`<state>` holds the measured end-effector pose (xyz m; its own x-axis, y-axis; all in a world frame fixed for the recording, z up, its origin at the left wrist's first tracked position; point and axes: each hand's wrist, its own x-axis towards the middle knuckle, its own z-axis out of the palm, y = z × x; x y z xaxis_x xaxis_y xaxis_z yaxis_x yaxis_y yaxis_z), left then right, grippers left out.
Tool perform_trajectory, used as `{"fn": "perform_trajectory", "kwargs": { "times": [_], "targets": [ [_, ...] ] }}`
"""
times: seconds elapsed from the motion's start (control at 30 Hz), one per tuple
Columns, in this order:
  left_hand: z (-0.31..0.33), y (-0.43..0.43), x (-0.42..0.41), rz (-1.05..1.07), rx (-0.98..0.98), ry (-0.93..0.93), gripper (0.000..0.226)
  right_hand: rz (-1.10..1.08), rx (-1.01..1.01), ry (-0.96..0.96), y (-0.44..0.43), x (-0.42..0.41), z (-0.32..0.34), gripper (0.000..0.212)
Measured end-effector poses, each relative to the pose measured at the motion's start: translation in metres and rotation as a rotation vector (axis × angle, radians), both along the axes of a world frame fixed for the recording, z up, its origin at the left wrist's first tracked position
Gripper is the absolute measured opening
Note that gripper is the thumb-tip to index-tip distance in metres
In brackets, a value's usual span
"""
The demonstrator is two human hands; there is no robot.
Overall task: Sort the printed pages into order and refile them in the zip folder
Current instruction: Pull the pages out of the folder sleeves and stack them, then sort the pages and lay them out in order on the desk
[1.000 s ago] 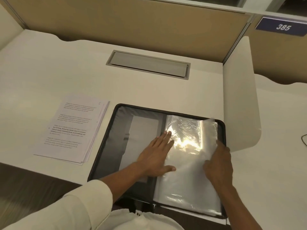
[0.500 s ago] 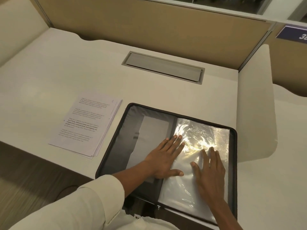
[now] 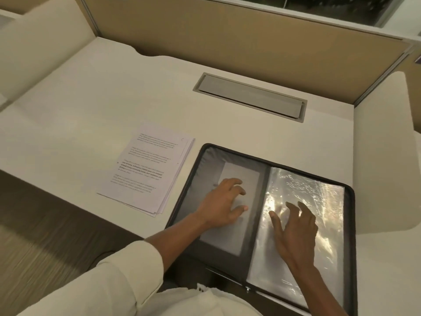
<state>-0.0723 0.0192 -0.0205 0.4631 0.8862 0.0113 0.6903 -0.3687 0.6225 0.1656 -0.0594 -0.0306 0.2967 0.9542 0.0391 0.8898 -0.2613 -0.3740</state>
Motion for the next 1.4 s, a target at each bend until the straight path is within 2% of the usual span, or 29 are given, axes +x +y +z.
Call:
{"fn": "perform_trajectory", "kwargs": {
  "times": [0.17, 0.4, 0.5, 0.7, 0.87, 1.0, 1.07, 1.17, 1.3, 1.4],
  "targets": [
    [0.001, 0.002, -0.085, 0.181, 0.028, -0.010, 0.031, 0.160, 0.070, 0.129, 0.016, -0.075, 0.011, 0.054],
    [0.000, 0.011, -0.196, 0.436, -0.030, 0.031, 0.024, 0.288, 0.089, 0.271, 0.044, -0.183, 0.016, 0.045],
    [0.005, 0.024, -0.240, 0.558, -0.034, 0.039, 0.022, 0.256, 0.034, 0.402, 0.056, -0.226, 0.014, 0.044],
    [0.011, 0.063, -0.311, 0.711, -0.139, 0.096, 0.029, 0.041, -0.084, 0.614, 0.089, -0.295, 0.018, 0.052],
    [0.012, 0.089, -0.331, 0.786, -0.312, 0.082, 0.054, -0.146, -0.217, 0.722, 0.107, -0.323, 0.019, 0.068],
    [0.010, 0.109, -0.328, 0.843, -0.460, 0.113, 0.081, -0.269, -0.262, 0.822, 0.119, -0.329, 0.020, 0.071],
    [0.009, 0.121, -0.324, 0.878, -0.532, 0.113, 0.087, -0.315, -0.265, 0.870, 0.127, -0.329, 0.015, 0.073],
    [0.009, 0.136, -0.318, 0.903, -0.604, 0.159, 0.080, -0.346, -0.288, 0.892, 0.137, -0.326, 0.009, 0.072],
    [0.015, 0.147, -0.316, 0.927, -0.687, 0.205, 0.069, -0.332, -0.330, 0.896, 0.147, -0.323, 0.007, 0.049],
    [0.021, 0.151, -0.314, 0.941, -0.728, 0.228, 0.065, -0.290, -0.373, 0.873, 0.152, -0.322, 0.008, 0.047]
  ]
}}
